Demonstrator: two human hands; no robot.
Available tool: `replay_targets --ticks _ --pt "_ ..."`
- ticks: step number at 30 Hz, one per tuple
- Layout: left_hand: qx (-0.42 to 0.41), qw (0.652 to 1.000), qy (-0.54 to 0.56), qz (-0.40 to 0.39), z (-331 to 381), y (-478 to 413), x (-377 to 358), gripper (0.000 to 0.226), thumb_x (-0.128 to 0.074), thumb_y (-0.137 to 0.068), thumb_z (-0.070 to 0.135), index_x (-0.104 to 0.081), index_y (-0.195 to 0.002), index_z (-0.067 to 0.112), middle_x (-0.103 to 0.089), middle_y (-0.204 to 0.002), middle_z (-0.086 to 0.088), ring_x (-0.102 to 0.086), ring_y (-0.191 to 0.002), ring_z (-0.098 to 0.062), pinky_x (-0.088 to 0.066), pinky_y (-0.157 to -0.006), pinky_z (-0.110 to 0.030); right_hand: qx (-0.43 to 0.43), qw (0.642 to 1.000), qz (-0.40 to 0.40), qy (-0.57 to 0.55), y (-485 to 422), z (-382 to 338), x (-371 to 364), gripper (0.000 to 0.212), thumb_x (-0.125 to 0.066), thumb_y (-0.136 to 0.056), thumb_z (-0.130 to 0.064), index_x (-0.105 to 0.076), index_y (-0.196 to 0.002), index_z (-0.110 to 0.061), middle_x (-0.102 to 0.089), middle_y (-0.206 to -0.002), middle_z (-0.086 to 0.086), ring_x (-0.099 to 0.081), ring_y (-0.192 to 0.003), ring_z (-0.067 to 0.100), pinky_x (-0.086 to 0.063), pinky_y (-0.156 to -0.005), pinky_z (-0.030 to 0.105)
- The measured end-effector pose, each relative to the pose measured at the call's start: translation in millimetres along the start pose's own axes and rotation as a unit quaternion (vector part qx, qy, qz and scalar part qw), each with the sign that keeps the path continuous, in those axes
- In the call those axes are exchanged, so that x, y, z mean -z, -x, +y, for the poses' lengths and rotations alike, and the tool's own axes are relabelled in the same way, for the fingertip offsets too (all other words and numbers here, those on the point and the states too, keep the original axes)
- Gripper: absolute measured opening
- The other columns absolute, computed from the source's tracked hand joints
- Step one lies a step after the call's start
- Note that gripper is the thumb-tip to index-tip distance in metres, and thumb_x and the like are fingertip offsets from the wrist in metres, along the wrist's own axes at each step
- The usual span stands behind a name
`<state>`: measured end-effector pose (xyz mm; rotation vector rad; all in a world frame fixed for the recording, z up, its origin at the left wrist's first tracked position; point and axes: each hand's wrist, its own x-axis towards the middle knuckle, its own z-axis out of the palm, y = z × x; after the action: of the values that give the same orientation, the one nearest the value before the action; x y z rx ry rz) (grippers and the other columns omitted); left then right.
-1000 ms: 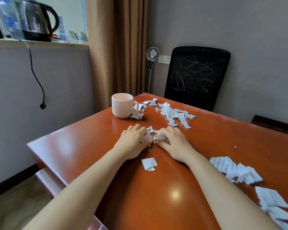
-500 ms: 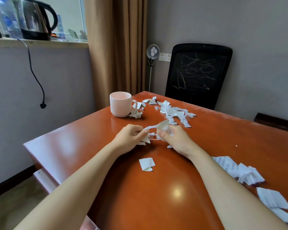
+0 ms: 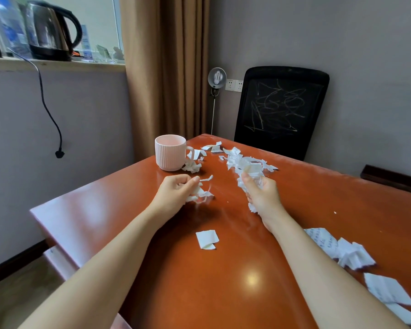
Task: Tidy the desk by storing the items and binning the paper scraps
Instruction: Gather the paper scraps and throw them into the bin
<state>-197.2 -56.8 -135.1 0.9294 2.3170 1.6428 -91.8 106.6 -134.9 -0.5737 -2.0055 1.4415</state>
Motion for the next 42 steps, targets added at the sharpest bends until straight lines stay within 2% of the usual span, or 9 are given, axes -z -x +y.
replay_targets --ticks 6,10,14,19,23,27,30,33,42 --pt "0.051 0.992 0.098 0.067 -0.5 9.2 8.4 0.036 -0.048 -0.095 0.035 -0.063 -0.081 0.005 -0.056 -0.069 -0.010 -0.045 -0.058 -0.013 -0.039 -0.056 -0.021 -0.023 0.999 0.025 -0.032 9.2 -10.0 -6.5 0.032 -0.054 -0.091 -0.039 -0.056 -0.074 -0.012 -0.050 -0.061 0.013 -0.051 -0.055 0.021 -0.049 -0.061 0.026" --pt "0.070 0.989 0.111 0.068 1.2 23.9 20.2 0.034 -0.047 -0.096 0.035 -0.062 -0.080 0.009 -0.055 -0.063 -0.005 -0.044 -0.051 -0.011 -0.039 -0.048 -0.018 -0.025 0.999 0.022 -0.027 21.2 -28.1 -14.9 0.032 -0.052 -0.093 -0.039 -0.060 -0.097 -0.008 -0.064 -0.098 0.024 -0.063 -0.096 0.032 -0.052 -0.080 0.030" --pt "0.052 0.988 0.118 0.088 3.1 40.1 46.9 0.036 -0.048 -0.096 0.031 -0.058 -0.076 0.003 -0.047 -0.057 -0.005 -0.036 -0.044 -0.010 -0.032 -0.042 -0.017 -0.023 0.999 -0.025 -0.030 32.3 -45.5 -24.6 0.037 -0.049 -0.092 -0.045 -0.053 -0.074 -0.013 -0.041 -0.043 -0.006 -0.041 -0.046 0.010 -0.034 -0.045 0.014" --pt "0.007 0.986 0.119 0.117 9.8 62.0 89.0 0.036 -0.050 -0.096 0.027 -0.057 -0.068 0.005 -0.051 -0.058 -0.008 -0.036 -0.041 -0.006 -0.030 -0.039 -0.015 -0.031 0.997 -0.070 -0.029 47.5 -70.2 -51.5 0.052 -0.049 -0.092 -0.047 -0.046 -0.129 -0.011 -0.047 -0.071 -0.005 -0.048 -0.067 0.006 -0.043 -0.081 0.028" --pt "-0.032 0.988 0.091 0.124 4.0 87.0 128.8 0.042 -0.052 -0.095 0.023 -0.047 -0.054 0.015 -0.050 -0.056 -0.004 -0.036 -0.050 -0.013 -0.028 -0.038 -0.014 0.008 0.989 -0.140 -0.036 66.2 -97.4 -85.0 0.017 -0.048 -0.094 -0.043 -0.050 -0.104 -0.029 -0.060 -0.092 -0.008 -0.057 -0.094 0.005 -0.045 -0.079 0.020" --pt "-0.046 0.983 0.084 0.154 -1.8 117.3 177.4 0.041 -0.053 -0.094 0.024 -0.045 -0.054 0.015 -0.046 -0.056 -0.001 -0.031 -0.048 -0.010 -0.026 -0.041 -0.015 0.034 0.975 -0.216 -0.033 84.2 -116.7 -134.8 0.030 -0.049 -0.092 -0.048 -0.055 -0.110 -0.026 -0.057 -0.096 -0.009 -0.058 -0.096 0.013 -0.044 -0.100 0.035" --pt "-0.040 0.977 0.079 0.193 -14.8 140.2 217.3 0.038 -0.051 -0.095 0.024 -0.048 -0.060 0.009 -0.048 -0.062 -0.007 -0.036 -0.056 -0.015 -0.026 -0.045 -0.017 0.047 0.961 -0.268 -0.051 102.7 -131.4 -177.1 0.022 -0.050 -0.094 -0.041 -0.054 -0.078 -0.026 -0.058 -0.075 0.006 -0.061 -0.079 0.026 -0.053 -0.080 0.023" --pt "-0.013 0.974 0.067 0.217 -46.8 163.2 251.6 0.038 -0.051 -0.094 0.028 -0.049 -0.067 0.002 -0.050 -0.074 -0.012 -0.038 -0.068 -0.020 -0.026 -0.046 -0.020 0.065 0.946 -0.313 -0.059 119.8 -136.5 -223.8 0.035 -0.053 -0.094 -0.036 -0.050 -0.068 -0.012 -0.041 -0.051 -0.001 -0.041 -0.046 0.008 -0.035 -0.044 0.016" --pt "0.116 0.948 0.077 0.285 -147.3 241.3 309.3 0.040 -0.052 -0.095 0.021 -0.042 -0.058 0.012 -0.033 -0.046 0.011 -0.023 -0.039 -0.003 -0.021 -0.039 -0.014 0.050 0.902 -0.428 -0.029 173.6 -114.9 -356.0 0.034 -0.051 -0.096 -0.030 -0.043 -0.068 -0.010 -0.033 -0.047 -0.008 -0.031 -0.038 0.003 -0.026 -0.042 0.014"
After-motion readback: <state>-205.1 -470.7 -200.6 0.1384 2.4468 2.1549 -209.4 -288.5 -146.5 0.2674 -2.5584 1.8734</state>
